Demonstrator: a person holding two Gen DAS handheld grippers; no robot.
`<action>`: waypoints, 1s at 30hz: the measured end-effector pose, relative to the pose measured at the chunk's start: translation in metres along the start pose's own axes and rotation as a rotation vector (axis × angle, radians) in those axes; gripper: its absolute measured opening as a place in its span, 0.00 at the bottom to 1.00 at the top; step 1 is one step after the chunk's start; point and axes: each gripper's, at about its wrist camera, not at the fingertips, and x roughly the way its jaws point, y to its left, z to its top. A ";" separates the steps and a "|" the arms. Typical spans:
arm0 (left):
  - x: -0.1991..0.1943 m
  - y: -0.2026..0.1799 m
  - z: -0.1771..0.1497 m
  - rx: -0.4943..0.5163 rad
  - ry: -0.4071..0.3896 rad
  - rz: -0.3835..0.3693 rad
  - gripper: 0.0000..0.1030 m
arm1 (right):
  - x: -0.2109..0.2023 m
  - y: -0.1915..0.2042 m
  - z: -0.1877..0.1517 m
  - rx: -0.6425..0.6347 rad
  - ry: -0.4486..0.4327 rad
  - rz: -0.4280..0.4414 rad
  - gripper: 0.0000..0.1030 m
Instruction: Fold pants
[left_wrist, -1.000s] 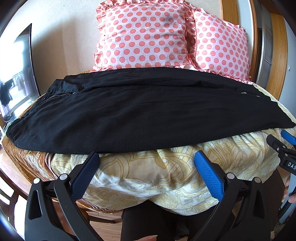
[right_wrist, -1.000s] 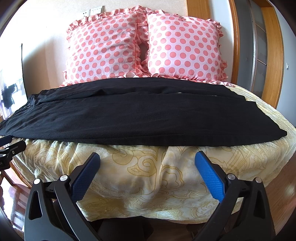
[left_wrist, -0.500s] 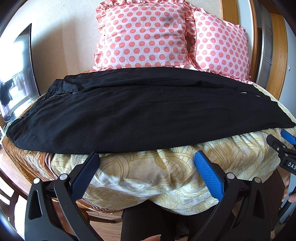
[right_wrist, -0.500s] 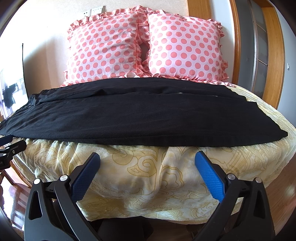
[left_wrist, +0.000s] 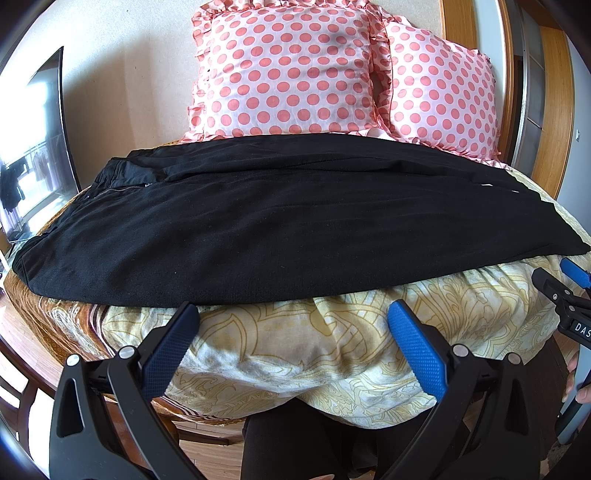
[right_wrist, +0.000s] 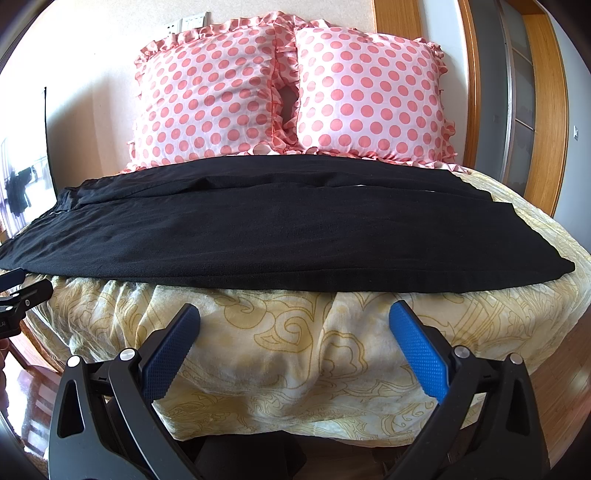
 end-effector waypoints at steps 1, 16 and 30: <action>0.000 0.000 0.000 0.000 0.000 0.000 0.98 | 0.000 0.000 0.000 0.000 0.000 0.000 0.99; -0.005 0.005 0.003 0.010 0.027 -0.045 0.98 | -0.014 -0.007 0.002 -0.012 0.027 0.120 0.99; -0.009 0.030 0.093 -0.062 -0.092 -0.094 0.98 | 0.044 -0.138 0.179 0.242 0.043 -0.133 0.99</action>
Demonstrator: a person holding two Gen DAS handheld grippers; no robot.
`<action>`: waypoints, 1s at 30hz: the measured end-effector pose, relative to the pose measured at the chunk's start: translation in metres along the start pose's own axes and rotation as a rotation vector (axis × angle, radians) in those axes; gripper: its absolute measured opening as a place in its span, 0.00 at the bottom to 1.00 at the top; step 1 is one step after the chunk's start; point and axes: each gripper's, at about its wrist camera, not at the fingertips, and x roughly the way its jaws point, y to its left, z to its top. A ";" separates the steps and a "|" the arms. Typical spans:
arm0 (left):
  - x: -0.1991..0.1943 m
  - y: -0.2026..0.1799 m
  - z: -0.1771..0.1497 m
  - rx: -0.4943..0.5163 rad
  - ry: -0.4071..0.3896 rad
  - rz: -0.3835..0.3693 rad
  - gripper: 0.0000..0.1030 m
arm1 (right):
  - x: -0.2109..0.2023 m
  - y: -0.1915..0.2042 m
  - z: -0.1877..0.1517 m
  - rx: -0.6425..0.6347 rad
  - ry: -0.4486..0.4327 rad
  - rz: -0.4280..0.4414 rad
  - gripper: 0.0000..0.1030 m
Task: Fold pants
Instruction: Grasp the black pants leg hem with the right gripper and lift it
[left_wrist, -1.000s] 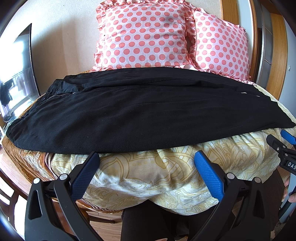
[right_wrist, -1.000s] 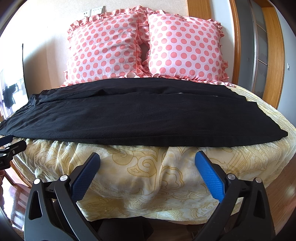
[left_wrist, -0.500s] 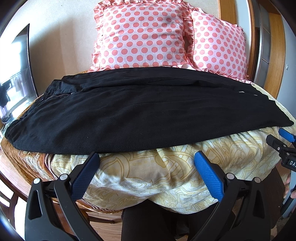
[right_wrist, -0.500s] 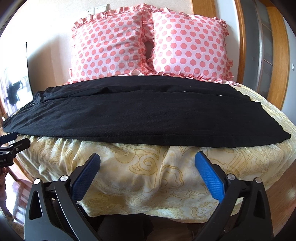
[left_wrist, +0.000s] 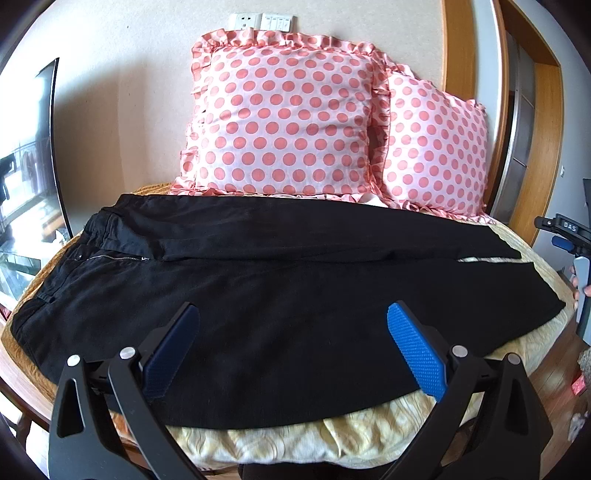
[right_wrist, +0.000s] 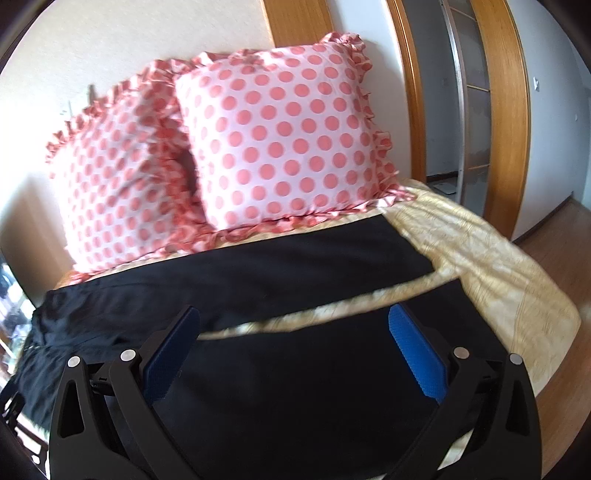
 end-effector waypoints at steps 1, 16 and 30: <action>0.007 0.003 0.005 -0.016 0.008 0.003 0.98 | 0.024 0.002 0.020 -0.012 0.017 -0.064 0.99; 0.065 0.018 0.020 -0.009 -0.013 0.083 0.98 | 0.297 -0.040 0.096 0.272 0.337 -0.575 0.63; 0.068 0.023 0.014 0.000 -0.004 0.075 0.98 | 0.277 -0.074 0.075 0.416 0.255 -0.432 0.05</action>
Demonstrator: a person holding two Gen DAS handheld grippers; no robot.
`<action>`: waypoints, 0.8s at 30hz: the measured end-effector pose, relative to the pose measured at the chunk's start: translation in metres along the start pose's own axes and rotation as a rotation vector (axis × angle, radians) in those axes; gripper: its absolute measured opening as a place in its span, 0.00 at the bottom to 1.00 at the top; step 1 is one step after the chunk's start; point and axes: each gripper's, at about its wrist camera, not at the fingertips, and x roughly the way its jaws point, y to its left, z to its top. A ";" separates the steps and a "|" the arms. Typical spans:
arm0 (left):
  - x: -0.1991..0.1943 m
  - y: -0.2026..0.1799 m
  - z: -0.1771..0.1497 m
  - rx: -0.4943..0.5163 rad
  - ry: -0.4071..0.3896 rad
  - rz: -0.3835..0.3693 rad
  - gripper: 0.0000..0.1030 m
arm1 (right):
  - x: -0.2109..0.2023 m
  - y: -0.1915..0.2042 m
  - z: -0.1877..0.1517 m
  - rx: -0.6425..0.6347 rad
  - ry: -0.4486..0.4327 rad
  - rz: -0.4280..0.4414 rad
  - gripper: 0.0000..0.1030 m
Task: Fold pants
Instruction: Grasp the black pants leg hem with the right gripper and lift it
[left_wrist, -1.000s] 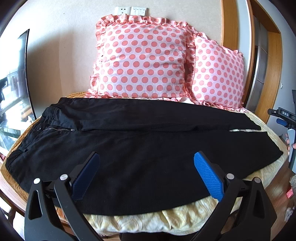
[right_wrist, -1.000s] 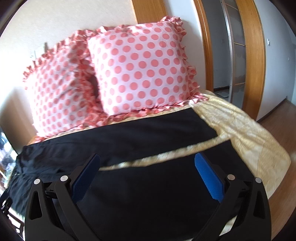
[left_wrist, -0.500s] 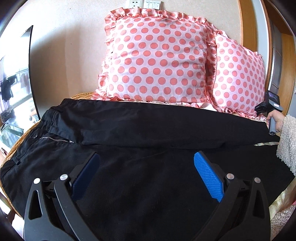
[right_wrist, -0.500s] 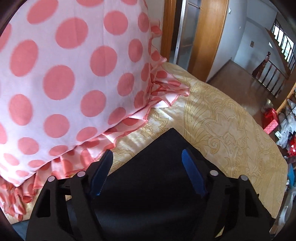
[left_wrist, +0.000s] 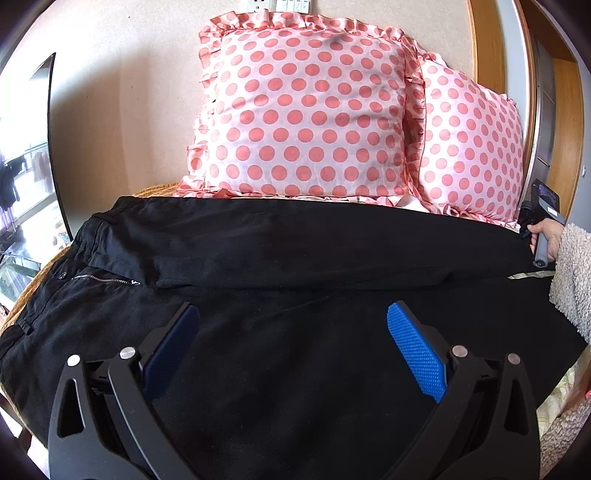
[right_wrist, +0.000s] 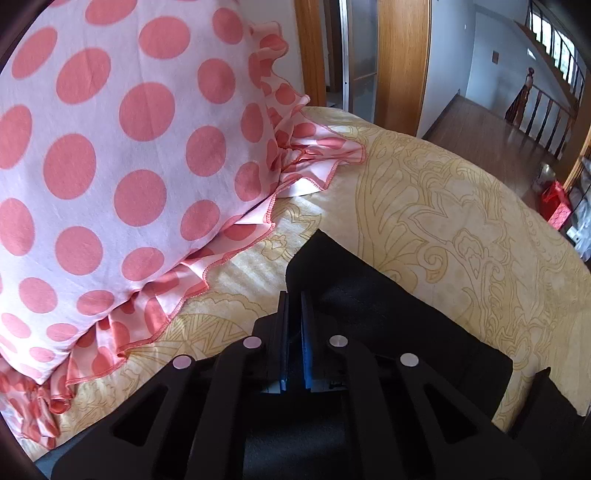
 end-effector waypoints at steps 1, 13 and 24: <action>-0.002 0.003 0.000 -0.010 0.000 0.003 0.98 | -0.006 -0.006 -0.002 0.017 -0.008 0.035 0.04; -0.043 0.032 -0.003 -0.091 -0.071 0.129 0.98 | -0.087 -0.089 -0.042 0.124 -0.079 0.349 0.03; -0.077 0.047 -0.007 -0.130 -0.098 0.151 0.98 | -0.172 -0.192 -0.127 0.216 -0.157 0.561 0.03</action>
